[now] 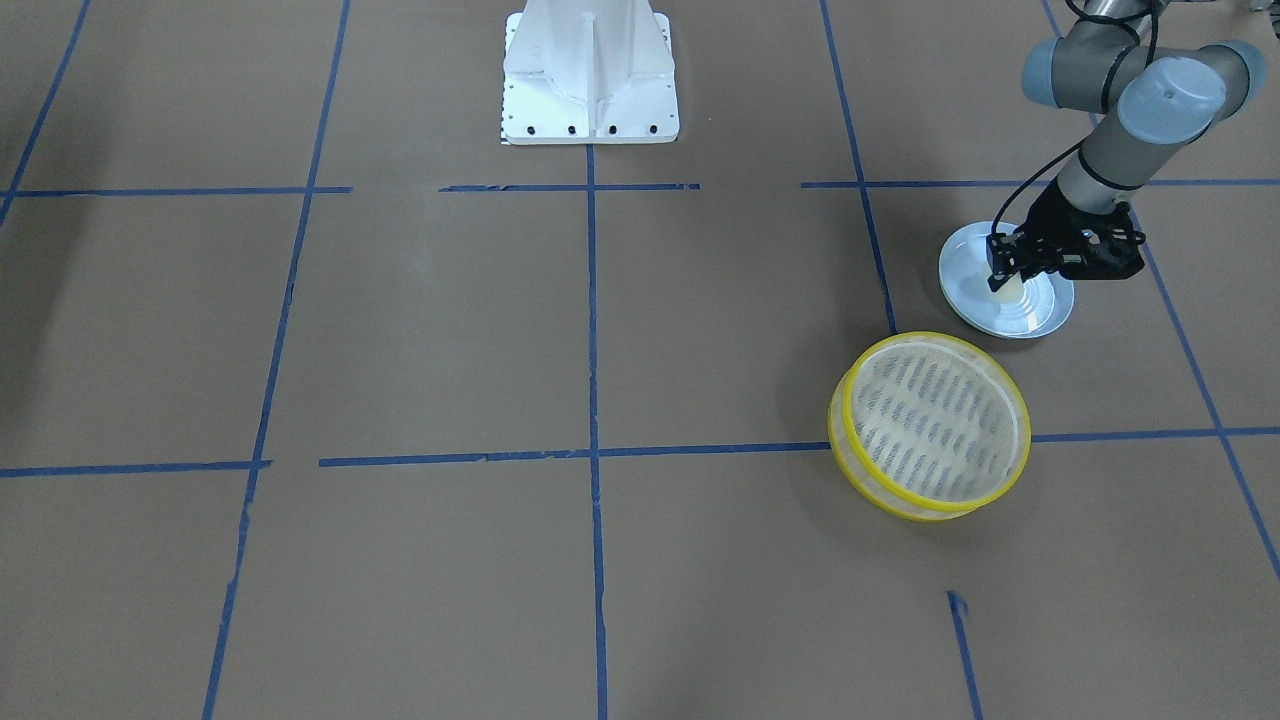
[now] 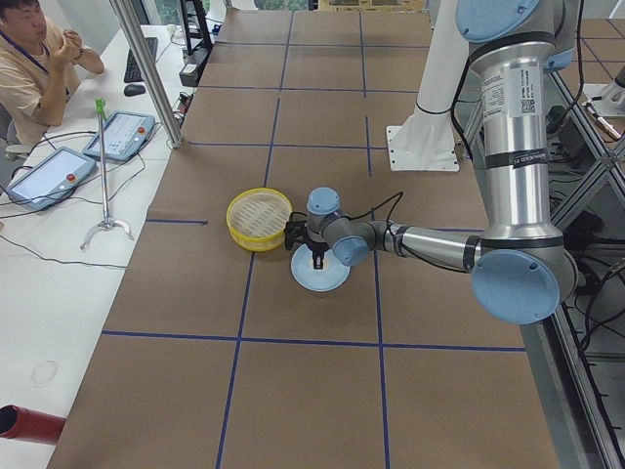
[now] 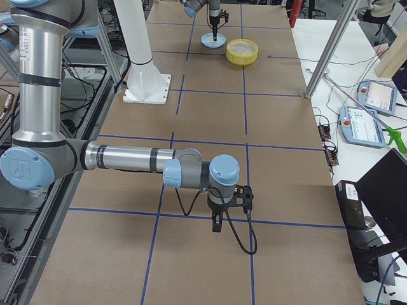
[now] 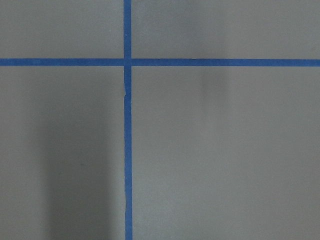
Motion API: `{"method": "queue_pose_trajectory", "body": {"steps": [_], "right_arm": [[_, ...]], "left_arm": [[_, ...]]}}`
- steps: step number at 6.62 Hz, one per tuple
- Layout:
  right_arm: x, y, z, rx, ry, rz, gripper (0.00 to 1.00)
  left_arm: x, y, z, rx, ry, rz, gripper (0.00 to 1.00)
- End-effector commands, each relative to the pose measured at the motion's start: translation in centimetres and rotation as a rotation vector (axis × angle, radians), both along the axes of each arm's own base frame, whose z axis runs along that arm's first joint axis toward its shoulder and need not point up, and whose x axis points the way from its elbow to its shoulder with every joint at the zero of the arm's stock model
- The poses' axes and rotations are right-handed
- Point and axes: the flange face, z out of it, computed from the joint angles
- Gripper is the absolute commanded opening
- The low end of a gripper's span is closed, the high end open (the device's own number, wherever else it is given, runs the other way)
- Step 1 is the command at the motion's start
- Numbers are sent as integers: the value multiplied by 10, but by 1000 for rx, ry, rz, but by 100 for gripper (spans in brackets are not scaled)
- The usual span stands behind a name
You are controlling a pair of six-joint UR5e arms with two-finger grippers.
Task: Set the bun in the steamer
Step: 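Lift the bun with the left gripper and carry it over the steamer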
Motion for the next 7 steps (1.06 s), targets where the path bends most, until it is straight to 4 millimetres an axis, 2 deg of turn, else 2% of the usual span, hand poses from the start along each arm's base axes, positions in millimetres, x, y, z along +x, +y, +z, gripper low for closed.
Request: {"method": "queue_pose_trajectory", "body": {"steps": [1, 3, 4, 5, 7], "right_arm": [[0, 0, 0, 0, 0, 0, 100], [0, 0, 0, 0, 0, 0, 100], [0, 0, 0, 1, 0, 0, 100], [0, 0, 0, 0, 0, 0, 100], [0, 0, 0, 0, 0, 0, 100]], "left_arm": [[-32, -21, -52, 68, 68, -78, 32], [-18, -69, -100, 123, 108, -119, 32], [14, -114, -123, 111, 95, -125, 32], [40, -148, -133, 98, 81, -124, 33], [69, -183, -108, 86, 1, -161, 36]]}}
